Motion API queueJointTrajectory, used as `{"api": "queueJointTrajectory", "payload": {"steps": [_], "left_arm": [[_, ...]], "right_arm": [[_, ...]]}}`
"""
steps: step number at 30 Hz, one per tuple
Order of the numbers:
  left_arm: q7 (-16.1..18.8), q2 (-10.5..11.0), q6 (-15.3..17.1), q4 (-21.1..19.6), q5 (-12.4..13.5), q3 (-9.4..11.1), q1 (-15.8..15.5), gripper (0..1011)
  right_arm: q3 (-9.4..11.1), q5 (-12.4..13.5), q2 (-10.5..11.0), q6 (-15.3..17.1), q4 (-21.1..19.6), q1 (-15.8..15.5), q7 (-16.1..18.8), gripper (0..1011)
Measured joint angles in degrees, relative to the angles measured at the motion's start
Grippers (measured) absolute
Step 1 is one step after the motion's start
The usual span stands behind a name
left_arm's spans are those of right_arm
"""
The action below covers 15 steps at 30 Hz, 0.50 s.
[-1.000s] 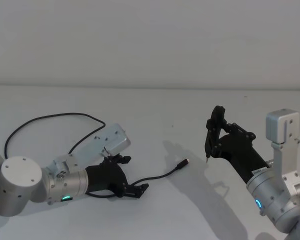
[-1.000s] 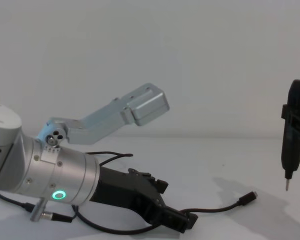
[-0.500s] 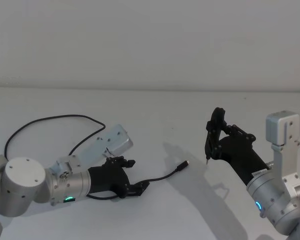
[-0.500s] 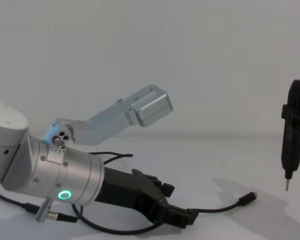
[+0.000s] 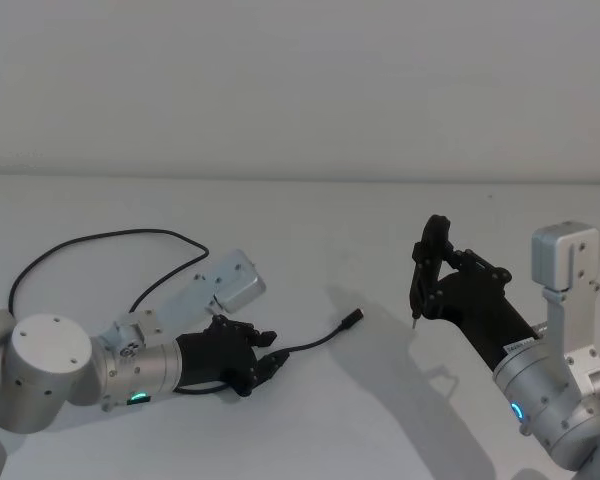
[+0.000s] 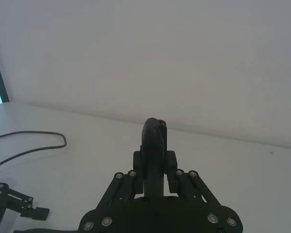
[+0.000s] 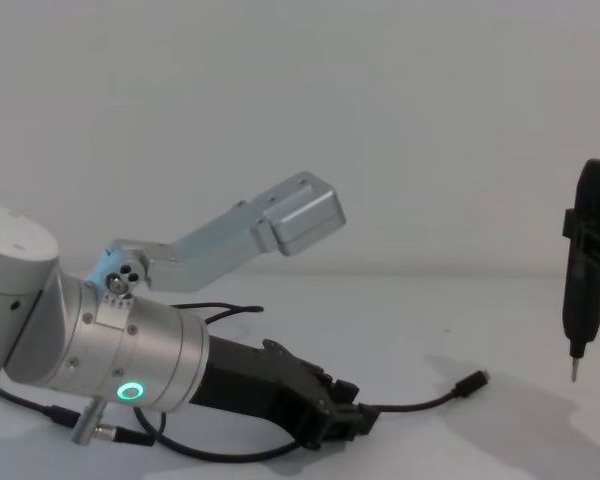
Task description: Pick up the data cable with the one hand.
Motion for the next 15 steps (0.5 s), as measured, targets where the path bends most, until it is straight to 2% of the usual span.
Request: {"api": "queueJointTrajectory", "payload": {"steps": [8, 10, 15], "left_arm": [[0.0, -0.1, 0.0, 0.1, 0.0, 0.0, 0.0, 85], [0.0, -0.1, 0.0, 0.1, 0.0, 0.0, 0.0, 48], [0.0, -0.1, 0.0, 0.1, 0.0, 0.0, -0.1, 49]], "right_arm": [[0.0, 0.0, 0.0, 0.0, 0.0, 0.0, 0.0, 275], [0.0, 0.0, 0.0, 0.0, 0.0, 0.0, 0.0, 274], [0.0, 0.0, 0.0, 0.0, 0.0, 0.0, 0.0, 274]]}}
